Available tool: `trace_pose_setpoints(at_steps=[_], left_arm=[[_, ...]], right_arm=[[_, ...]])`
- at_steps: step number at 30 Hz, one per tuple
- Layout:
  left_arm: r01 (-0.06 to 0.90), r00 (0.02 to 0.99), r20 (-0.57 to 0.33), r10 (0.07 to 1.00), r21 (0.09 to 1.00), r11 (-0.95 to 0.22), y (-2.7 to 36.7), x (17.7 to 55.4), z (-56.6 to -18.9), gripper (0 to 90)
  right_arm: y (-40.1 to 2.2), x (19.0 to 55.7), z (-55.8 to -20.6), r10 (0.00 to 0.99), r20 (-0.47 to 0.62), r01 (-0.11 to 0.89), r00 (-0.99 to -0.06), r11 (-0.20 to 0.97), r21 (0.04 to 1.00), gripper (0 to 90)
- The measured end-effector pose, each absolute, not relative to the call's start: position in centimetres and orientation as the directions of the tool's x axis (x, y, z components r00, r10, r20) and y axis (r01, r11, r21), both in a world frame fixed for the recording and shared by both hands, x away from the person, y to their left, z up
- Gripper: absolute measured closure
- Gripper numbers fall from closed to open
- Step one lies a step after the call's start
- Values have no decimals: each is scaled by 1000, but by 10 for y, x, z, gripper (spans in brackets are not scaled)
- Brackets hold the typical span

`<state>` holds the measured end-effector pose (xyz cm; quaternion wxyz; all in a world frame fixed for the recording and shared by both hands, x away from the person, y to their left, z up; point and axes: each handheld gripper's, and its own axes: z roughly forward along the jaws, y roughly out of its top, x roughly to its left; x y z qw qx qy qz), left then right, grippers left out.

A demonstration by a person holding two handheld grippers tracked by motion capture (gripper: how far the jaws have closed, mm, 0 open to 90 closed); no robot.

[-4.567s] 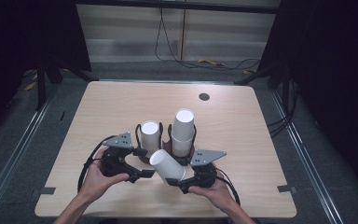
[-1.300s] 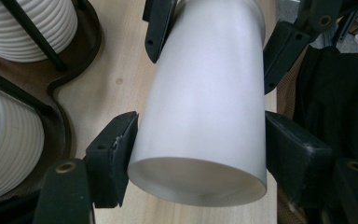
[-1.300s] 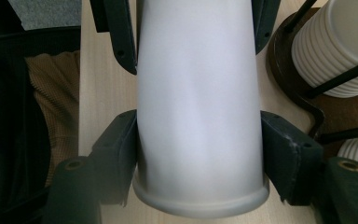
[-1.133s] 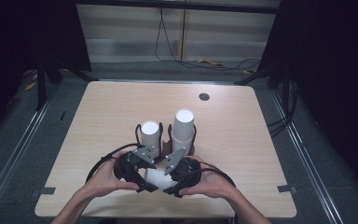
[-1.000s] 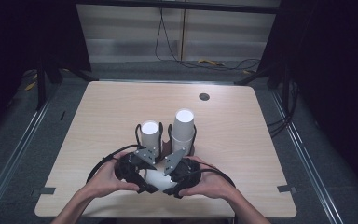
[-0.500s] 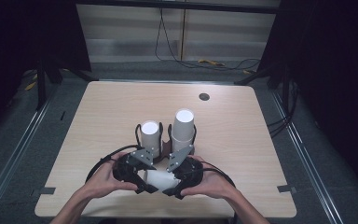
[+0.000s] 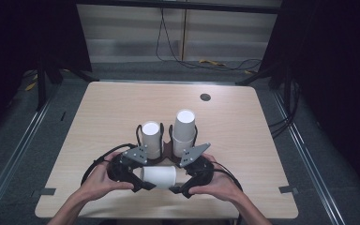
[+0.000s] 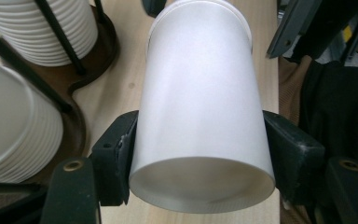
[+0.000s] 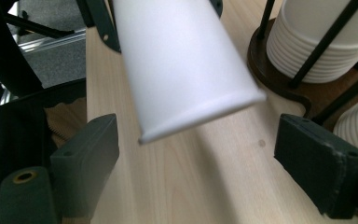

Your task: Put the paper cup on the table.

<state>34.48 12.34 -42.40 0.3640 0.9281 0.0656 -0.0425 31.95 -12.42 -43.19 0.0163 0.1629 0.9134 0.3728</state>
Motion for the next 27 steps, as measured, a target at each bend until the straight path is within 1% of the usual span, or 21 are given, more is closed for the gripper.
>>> trace_pose_setpoints(at_steps=[4, 6, 12, 16, 22, 26, 27], left_arm=[[155, 988, -118, 101, 694, -703, 126, 344, -425, 333], [147, 989, -107, 101, 701, -698, 127, 344, -426, 332], [167, 986, -106, 130, 727, -666, 130, 343, -430, 330], [154, 987, -95, 127, 747, -647, 132, 343, -432, 330], [175, 984, -115, 139, 796, -579, 137, 342, -437, 329], [196, 978, -125, 165, 816, -545, 141, 341, -439, 328], [203, 977, -135, 165, 829, -521, 141, 341, -440, 328]], right_arm=[[-132, 318, -433, 321, 115, 306, -940, 644, 701, 137], [-134, 317, -436, 333, 109, 310, -937, 643, 700, 137], [-141, 315, -443, 363, 133, 342, -922, 606, 718, 140], [-144, 314, -447, 375, 145, 355, -915, 585, 729, 146], [-147, 314, -450, 384, 157, 363, -910, 555, 749, 154], [-148, 313, -450, 385, 161, 362, -909, 536, 762, 155], [-148, 313, -449, 385, 165, 364, -908, 530, 766, 155]])
